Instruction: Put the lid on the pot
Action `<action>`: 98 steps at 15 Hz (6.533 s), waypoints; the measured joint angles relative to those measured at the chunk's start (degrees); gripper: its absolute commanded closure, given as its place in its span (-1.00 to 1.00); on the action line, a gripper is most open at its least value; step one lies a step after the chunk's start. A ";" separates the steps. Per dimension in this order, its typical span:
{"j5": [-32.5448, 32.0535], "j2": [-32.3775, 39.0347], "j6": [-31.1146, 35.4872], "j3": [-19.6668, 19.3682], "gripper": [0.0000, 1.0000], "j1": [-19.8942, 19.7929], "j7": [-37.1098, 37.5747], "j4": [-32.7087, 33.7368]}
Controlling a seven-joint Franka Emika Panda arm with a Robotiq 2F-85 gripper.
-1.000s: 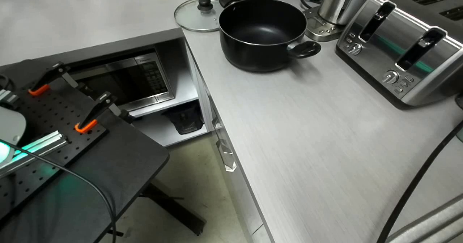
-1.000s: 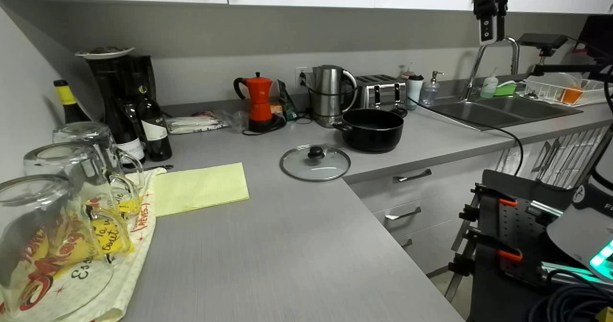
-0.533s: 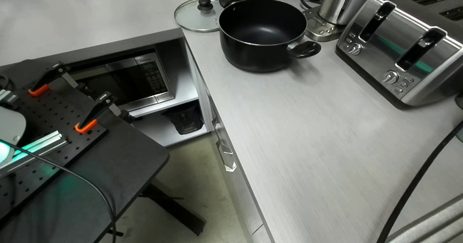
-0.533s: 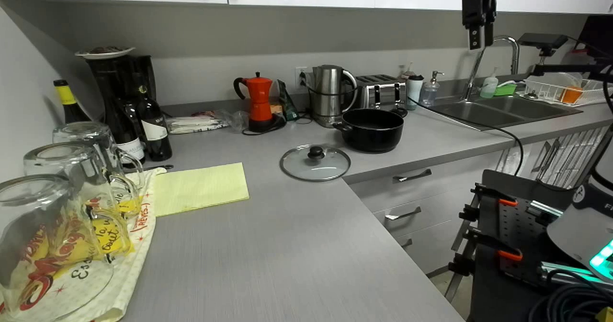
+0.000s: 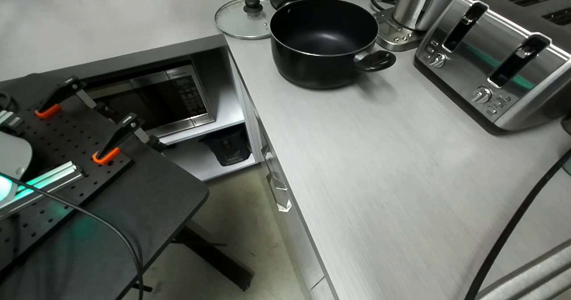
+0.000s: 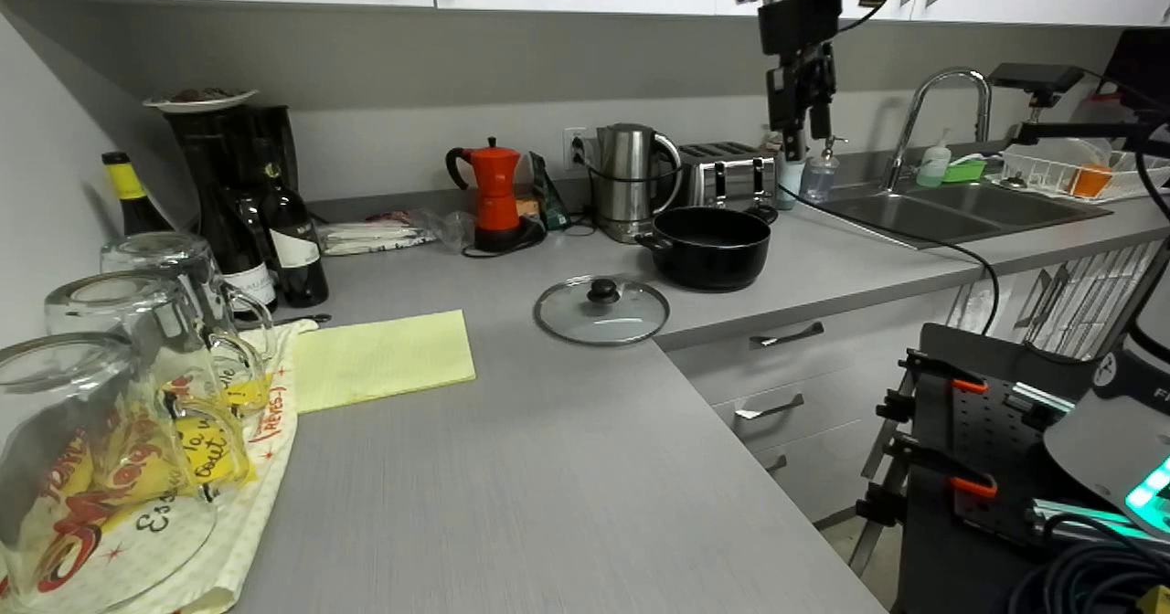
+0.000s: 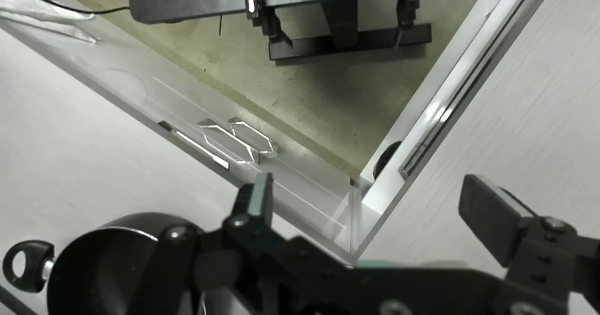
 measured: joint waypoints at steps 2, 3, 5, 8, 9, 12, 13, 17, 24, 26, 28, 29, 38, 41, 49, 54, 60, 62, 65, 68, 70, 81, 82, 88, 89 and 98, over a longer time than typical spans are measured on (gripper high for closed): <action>-2.37 4.90 4.42 -0.31 -1.00 -0.52 0.11 1.54; -3.37 7.34 6.51 -0.51 -1.00 -0.71 0.24 2.39; -4.98 12.17 10.14 -1.16 -1.00 -0.77 0.26 4.48; -6.28 19.62 14.45 -2.38 -1.00 -0.76 0.21 8.77; -6.49 22.09 15.43 -2.83 -1.00 -0.76 0.12 10.49; -6.51 29.37 17.15 -4.28 -1.00 -0.75 -0.11 16.48; -6.48 31.62 17.38 -4.72 -1.00 -0.74 -0.19 18.57; -5.63 39.88 17.86 -5.91 -1.00 -0.75 -2.06 26.67; -1.73 51.36 17.83 -6.12 -1.00 -0.76 -6.17 38.32; -1.18 54.09 17.80 -6.16 -1.00 -0.76 -6.67 41.08; -1.06 56.55 17.74 -6.28 -1.00 -0.76 -6.71 43.62; -1.05 57.71 17.74 -6.39 -1.00 -0.76 -6.71 44.77; -1.05 65.86 16.94 -7.69 -1.00 -0.74 -6.71 52.81; -1.05 67.78 16.09 -7.72 -1.00 -0.70 -6.71 54.66; -1.05 70.76 13.60 -7.72 -0.39 -0.13 -6.71 58.48; -0.98 71.53 12.69 -7.71 0.20 -0.08 -6.71 60.08; -0.69 71.57 12.19 -7.60 0.51 -0.02 -6.82 60.62; -0.68 71.53 12.27 -7.56 0.51 0.09 -7.06 60.61; -0.68 70.73 13.53 -7.15 0.51 0.58 -8.17 59.71; -0.80 67.03 16.06 -7.06 0.51 1.89 -9.29 55.58; -1.19 63.01 17.89 -7.05 0.51 2.87 -9.74 51.06; -3.90 37.94 20.79 -8.82 0.51 3.55 -8.68 26.40; -3.89 36.14 20.78 -9.21 0.51 3.04 -8.37 25.22; -3.61 31.02 20.07 -11.69 0.51 -1.41 -6.63 23.10; -3.43 31.00 19.83 -12.09 0.51 -2.20 -6.35 23.18; 1.60 35.48 13.06 -15.20 0.51 -7.81 -4.47 28.59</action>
